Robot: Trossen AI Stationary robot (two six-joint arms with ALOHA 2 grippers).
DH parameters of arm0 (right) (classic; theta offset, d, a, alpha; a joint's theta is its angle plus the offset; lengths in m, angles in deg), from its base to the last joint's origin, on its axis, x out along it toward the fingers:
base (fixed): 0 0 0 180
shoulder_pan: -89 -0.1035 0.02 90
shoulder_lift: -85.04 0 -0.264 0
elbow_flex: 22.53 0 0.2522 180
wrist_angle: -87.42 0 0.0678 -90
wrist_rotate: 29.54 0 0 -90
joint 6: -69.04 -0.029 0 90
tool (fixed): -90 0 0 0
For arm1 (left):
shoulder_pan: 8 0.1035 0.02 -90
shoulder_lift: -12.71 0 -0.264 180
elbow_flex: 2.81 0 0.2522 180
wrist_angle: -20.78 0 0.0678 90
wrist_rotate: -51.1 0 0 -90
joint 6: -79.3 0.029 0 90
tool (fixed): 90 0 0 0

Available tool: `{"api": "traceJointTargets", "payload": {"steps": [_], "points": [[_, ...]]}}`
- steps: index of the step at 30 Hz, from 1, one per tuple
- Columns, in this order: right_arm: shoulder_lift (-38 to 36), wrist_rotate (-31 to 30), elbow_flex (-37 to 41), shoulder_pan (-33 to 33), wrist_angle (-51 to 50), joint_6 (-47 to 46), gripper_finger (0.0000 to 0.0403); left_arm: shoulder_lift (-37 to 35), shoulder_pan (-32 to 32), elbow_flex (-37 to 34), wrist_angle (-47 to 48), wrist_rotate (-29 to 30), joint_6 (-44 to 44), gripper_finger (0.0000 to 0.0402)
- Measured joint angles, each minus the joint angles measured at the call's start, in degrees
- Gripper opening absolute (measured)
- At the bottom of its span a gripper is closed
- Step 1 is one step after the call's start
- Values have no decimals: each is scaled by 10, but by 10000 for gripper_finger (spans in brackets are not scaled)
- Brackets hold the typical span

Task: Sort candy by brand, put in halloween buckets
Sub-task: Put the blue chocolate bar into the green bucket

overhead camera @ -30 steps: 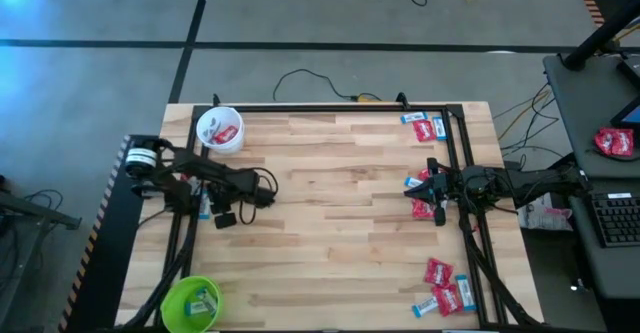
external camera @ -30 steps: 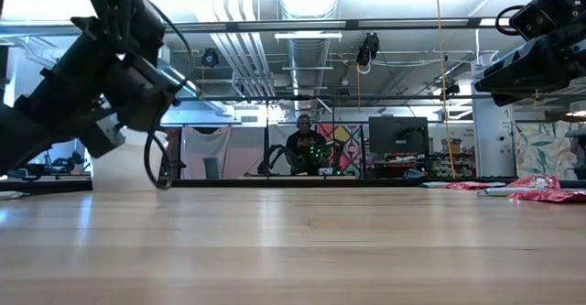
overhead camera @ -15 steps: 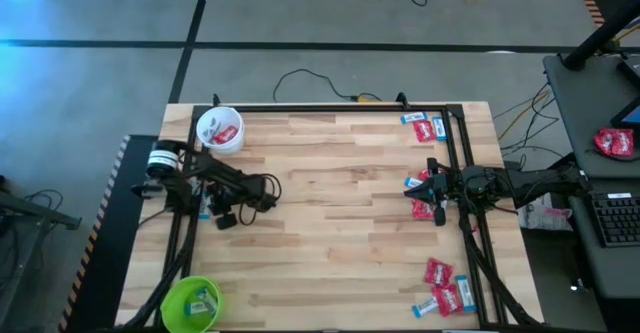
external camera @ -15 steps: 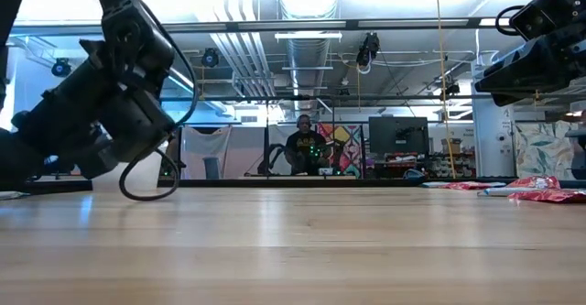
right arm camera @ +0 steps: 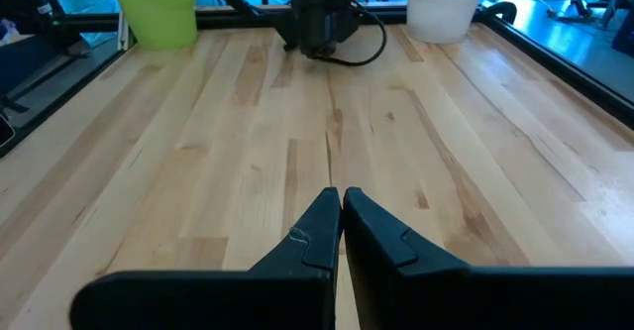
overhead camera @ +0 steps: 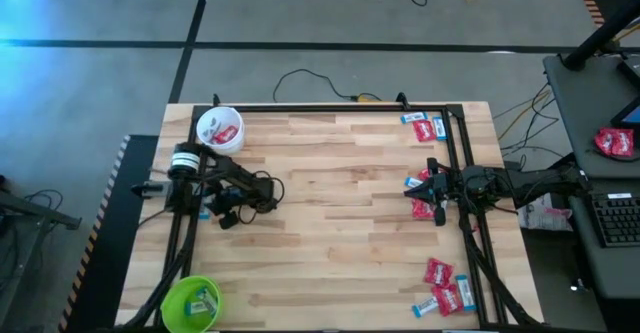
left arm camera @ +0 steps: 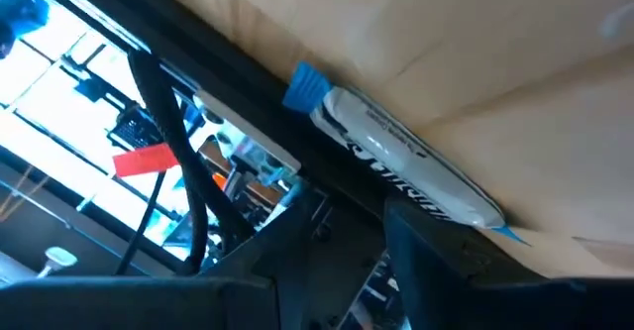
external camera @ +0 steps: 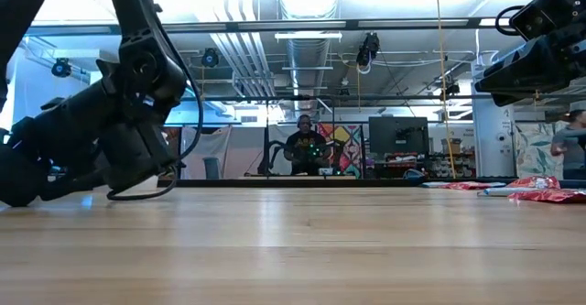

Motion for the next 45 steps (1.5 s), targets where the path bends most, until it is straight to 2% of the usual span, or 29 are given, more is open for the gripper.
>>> {"api": "traceJointTargets", "payload": {"steps": [7, 13, 16, 19, 22, 28, 31, 35, 45], "points": [[0, 0, 0, 0, 0, 0, 9, -32, -14, -5, -40, 1, 36, 114], [0, 0, 0, 0, 0, 0, 9, -94, -55, -5, -85, -62, 61, 114], [0, 0, 0, 0, 0, 0, 9, -127, -84, 6, -90, -73, 80, 114], [0, 0, 0, 0, 0, 0, 9, -155, -99, 24, -52, -75, 60, 114], [0, 0, 0, 0, 0, 0, 9, -163, -80, 24, -12, -61, 24, 114], [0, 0, 0, 0, 0, 0, 9, -135, -9, -11, -25, -54, 11, 105], [0, 0, 0, 0, 0, 0, 9, -113, 24, -19, -27, -56, 41, 77], [0, 0, 0, 0, 0, 0, 9, -99, 47, -19, -26, -49, 85, 13], [0, 0, 0, 0, 0, 0, 9, -35, 88, -38, -69, -26, 146, 1]]}}
